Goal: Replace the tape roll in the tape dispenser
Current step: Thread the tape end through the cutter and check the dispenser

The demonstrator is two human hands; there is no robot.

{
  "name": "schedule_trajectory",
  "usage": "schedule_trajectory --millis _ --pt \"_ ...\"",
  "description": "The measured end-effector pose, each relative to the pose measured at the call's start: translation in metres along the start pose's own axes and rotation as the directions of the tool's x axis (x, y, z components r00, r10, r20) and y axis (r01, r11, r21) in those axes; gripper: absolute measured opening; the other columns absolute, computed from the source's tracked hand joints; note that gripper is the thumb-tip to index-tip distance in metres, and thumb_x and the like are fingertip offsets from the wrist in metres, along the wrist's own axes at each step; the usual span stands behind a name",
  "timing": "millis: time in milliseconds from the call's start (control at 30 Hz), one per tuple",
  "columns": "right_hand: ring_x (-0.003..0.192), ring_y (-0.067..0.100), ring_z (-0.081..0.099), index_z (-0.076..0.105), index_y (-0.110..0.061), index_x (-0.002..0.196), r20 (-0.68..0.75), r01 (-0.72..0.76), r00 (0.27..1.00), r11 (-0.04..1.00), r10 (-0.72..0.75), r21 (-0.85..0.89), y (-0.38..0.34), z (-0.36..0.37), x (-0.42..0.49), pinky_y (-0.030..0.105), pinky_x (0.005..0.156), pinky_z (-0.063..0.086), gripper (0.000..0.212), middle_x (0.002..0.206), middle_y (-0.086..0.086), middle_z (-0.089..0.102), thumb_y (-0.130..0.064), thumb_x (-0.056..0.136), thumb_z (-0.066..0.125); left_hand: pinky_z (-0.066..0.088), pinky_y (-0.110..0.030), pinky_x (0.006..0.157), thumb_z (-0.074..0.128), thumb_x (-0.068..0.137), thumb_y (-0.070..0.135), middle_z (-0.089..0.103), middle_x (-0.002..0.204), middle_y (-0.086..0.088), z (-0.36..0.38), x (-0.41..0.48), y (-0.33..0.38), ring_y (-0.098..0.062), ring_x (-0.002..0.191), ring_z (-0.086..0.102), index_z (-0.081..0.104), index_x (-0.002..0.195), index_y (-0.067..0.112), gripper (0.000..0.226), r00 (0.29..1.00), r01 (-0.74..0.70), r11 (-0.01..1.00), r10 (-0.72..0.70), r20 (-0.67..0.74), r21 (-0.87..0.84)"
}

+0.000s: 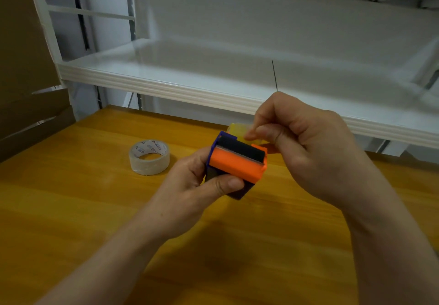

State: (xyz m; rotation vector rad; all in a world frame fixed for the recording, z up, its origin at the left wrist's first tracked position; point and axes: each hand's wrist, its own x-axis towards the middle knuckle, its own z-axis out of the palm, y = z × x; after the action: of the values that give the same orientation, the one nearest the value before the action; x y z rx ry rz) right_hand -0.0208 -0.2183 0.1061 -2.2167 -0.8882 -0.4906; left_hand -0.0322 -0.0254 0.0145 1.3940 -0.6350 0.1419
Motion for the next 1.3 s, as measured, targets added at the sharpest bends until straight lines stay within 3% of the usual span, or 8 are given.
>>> schedule_trajectory --millis 167,367,667,733,833,900,1067,1300 --pt "0.085 0.015 0.068 0.057 -0.030 0.091 -0.038 -0.029 0.999 0.999 0.027 -0.045 -0.006 0.007 0.000 0.046 0.070 0.059 0.016 0.089 -0.007 0.072 -0.017 0.099 0.059 0.061 -0.049 0.083 0.074 0.080 0.047 0.074 0.106 -0.005 0.002 0.001 -0.005 -0.028 0.097 0.072 0.072 0.108 0.030 0.033 0.997 -0.015 1.000 0.016 -0.076 0.021" --pt "0.084 0.011 0.067 0.059 -0.029 0.090 -0.084 -0.077 0.994 0.997 0.077 -0.002 -0.015 0.015 0.001 0.040 0.068 0.060 0.013 0.085 -0.008 0.070 -0.020 0.099 0.059 0.054 -0.033 0.087 0.070 0.084 0.046 0.070 0.109 0.005 0.003 0.000 -0.007 -0.020 0.104 0.067 0.067 0.111 0.033 0.030 0.986 -0.059 0.962 0.098 -0.137 0.265" --pt "0.086 0.009 0.076 0.059 -0.022 0.084 -0.177 -0.235 0.938 0.921 0.299 0.311 -0.009 0.012 0.006 0.032 0.063 0.064 0.024 0.086 -0.002 0.076 -0.007 0.102 0.053 0.052 -0.042 0.086 0.064 0.091 0.041 0.063 0.111 0.002 0.001 0.000 -0.009 -0.019 0.104 0.062 0.066 0.114 0.017 0.033 0.979 -0.167 0.779 0.203 0.009 0.604" --pt "0.086 0.008 0.075 0.059 -0.022 0.085 -0.183 -0.233 0.939 0.931 0.291 0.282 -0.008 0.011 0.005 0.031 0.064 0.064 0.023 0.086 -0.002 0.076 -0.007 0.102 0.054 0.053 -0.040 0.088 0.066 0.089 0.040 0.065 0.112 0.003 0.004 0.000 -0.010 -0.018 0.106 0.064 0.066 0.114 0.018 0.033 0.985 -0.144 0.817 0.170 0.006 0.559" --pt "0.087 0.004 0.074 0.059 -0.024 0.085 -0.179 -0.190 0.957 0.959 0.229 0.211 -0.013 0.013 0.002 0.026 0.068 0.064 0.022 0.087 -0.005 0.075 -0.010 0.102 0.054 0.056 -0.028 0.083 0.073 0.083 0.037 0.072 0.106 0.009 0.002 0.001 -0.006 -0.012 0.102 0.069 0.067 0.113 0.025 0.032 0.996 -0.027 0.956 0.049 -0.071 0.291" --pt "0.089 0.002 0.073 0.058 -0.026 0.085 -0.167 -0.158 0.968 0.971 0.189 0.180 -0.017 0.015 0.001 0.024 0.069 0.063 0.022 0.088 -0.007 0.074 -0.012 0.101 0.054 0.058 -0.030 0.082 0.073 0.084 0.035 0.074 0.102 0.012 -0.003 0.001 -0.005 -0.012 0.098 0.070 0.068 0.110 0.033 0.026 0.995 -0.006 0.982 0.025 -0.098 0.188" --pt "0.092 0.002 0.073 0.059 -0.024 0.087 -0.189 -0.115 0.971 0.980 0.145 0.162 -0.018 0.010 0.003 0.029 0.071 0.064 0.019 0.089 -0.006 0.074 -0.010 0.100 0.056 0.057 -0.027 0.081 0.074 0.086 0.029 0.073 0.103 0.010 -0.001 0.001 -0.005 -0.011 0.096 0.070 0.067 0.112 0.025 0.027 0.995 -0.012 0.983 0.029 -0.093 0.182" --pt "0.099 0.006 0.069 0.063 -0.028 0.091 -0.196 -0.050 0.980 0.999 0.046 -0.015 -0.009 0.002 0.003 0.038 0.083 0.058 0.011 0.097 -0.010 0.075 -0.020 0.097 0.061 0.059 -0.037 0.086 0.070 0.084 0.029 0.073 0.107 0.004 0.000 0.001 -0.006 -0.020 0.099 0.070 0.070 0.109 0.035 0.025 0.997 -0.012 0.993 0.021 -0.079 0.114"
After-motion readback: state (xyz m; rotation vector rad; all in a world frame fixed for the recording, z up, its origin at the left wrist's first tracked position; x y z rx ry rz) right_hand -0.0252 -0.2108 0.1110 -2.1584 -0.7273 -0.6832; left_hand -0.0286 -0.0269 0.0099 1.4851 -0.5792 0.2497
